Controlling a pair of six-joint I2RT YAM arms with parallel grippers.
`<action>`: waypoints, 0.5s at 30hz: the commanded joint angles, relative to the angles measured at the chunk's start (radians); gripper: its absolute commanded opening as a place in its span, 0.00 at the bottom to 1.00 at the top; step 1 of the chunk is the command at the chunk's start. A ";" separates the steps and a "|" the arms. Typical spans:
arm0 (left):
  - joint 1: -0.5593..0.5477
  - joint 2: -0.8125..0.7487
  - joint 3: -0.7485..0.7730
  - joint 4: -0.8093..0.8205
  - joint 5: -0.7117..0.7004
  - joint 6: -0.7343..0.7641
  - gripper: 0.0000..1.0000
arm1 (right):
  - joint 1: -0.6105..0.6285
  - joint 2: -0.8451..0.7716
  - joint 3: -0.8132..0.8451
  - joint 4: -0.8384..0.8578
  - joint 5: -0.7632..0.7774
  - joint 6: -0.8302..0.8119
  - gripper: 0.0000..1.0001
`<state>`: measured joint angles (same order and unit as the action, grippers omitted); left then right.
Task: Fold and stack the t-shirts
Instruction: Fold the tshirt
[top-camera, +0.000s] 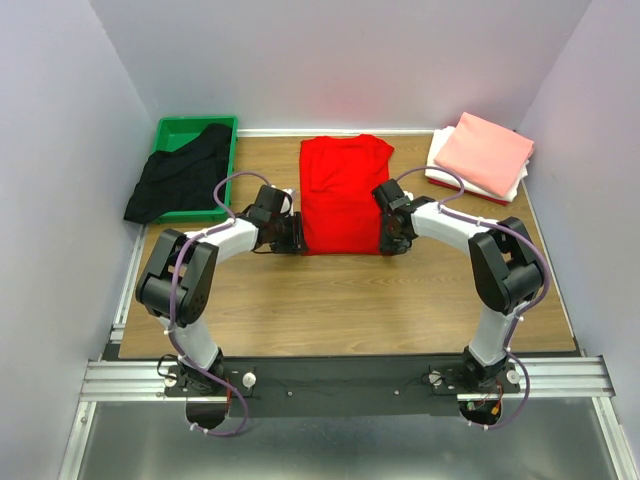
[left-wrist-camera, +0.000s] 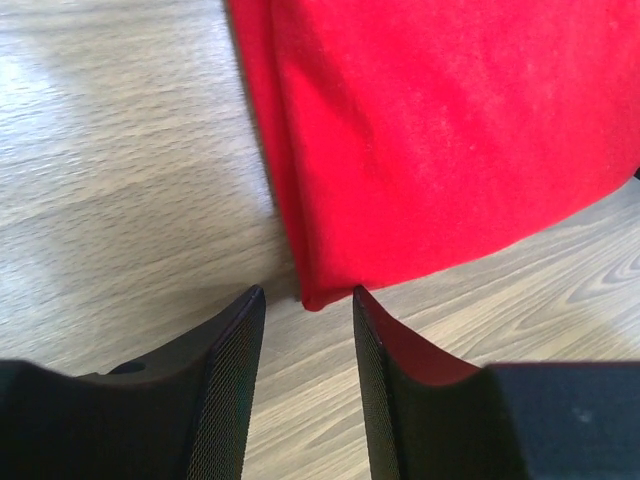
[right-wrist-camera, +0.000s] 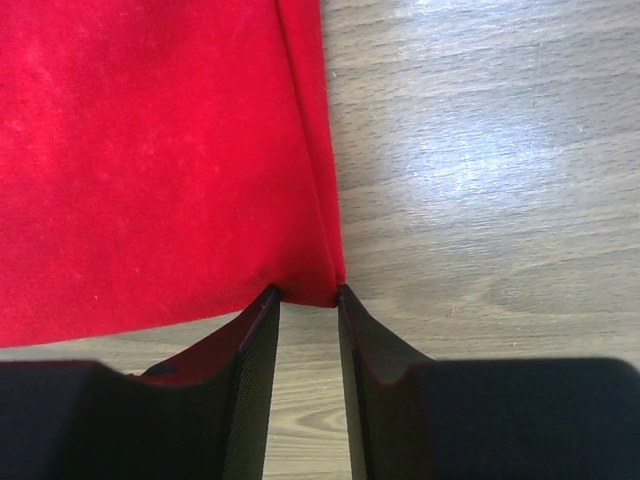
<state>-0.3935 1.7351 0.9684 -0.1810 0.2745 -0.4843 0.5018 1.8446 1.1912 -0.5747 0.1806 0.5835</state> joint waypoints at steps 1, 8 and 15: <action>-0.010 0.035 -0.014 -0.011 0.020 0.003 0.48 | -0.005 0.013 -0.031 0.018 0.006 0.016 0.35; -0.013 0.076 -0.016 -0.025 0.041 0.019 0.42 | -0.005 0.021 -0.044 0.035 0.025 0.016 0.26; -0.016 0.084 -0.020 -0.025 0.060 0.030 0.21 | -0.005 0.016 -0.048 0.036 0.033 0.015 0.13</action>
<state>-0.3973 1.7729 0.9726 -0.1452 0.3225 -0.4786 0.5018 1.8446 1.1816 -0.5316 0.1810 0.5953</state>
